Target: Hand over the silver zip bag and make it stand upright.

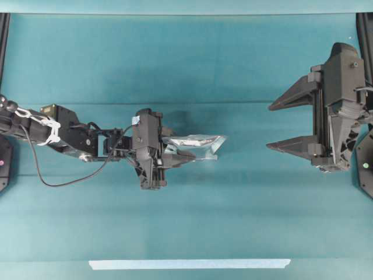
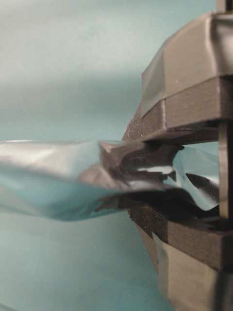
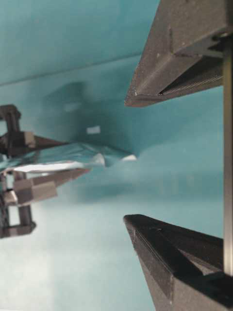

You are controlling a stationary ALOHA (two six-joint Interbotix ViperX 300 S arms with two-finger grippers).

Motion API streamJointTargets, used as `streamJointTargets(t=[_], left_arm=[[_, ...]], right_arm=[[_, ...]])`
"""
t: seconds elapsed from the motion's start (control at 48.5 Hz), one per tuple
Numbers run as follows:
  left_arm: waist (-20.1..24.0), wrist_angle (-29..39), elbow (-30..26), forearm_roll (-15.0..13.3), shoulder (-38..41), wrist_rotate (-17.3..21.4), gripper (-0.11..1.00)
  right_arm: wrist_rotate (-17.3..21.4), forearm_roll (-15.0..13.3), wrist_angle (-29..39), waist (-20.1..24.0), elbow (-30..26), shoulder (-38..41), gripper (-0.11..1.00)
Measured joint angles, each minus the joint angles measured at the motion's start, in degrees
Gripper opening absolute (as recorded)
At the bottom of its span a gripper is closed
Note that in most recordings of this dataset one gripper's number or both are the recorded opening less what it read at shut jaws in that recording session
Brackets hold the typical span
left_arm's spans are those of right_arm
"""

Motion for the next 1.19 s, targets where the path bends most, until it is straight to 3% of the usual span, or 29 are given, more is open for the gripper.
streamJointTargets(t=[1.195], left_arm=[[-0.26, 1.05, -0.18, -0.09, -0.18, -0.09, 0.28]], right_arm=[[0.09, 0.0, 0.0, 0.18, 0.0, 0.0, 0.9]])
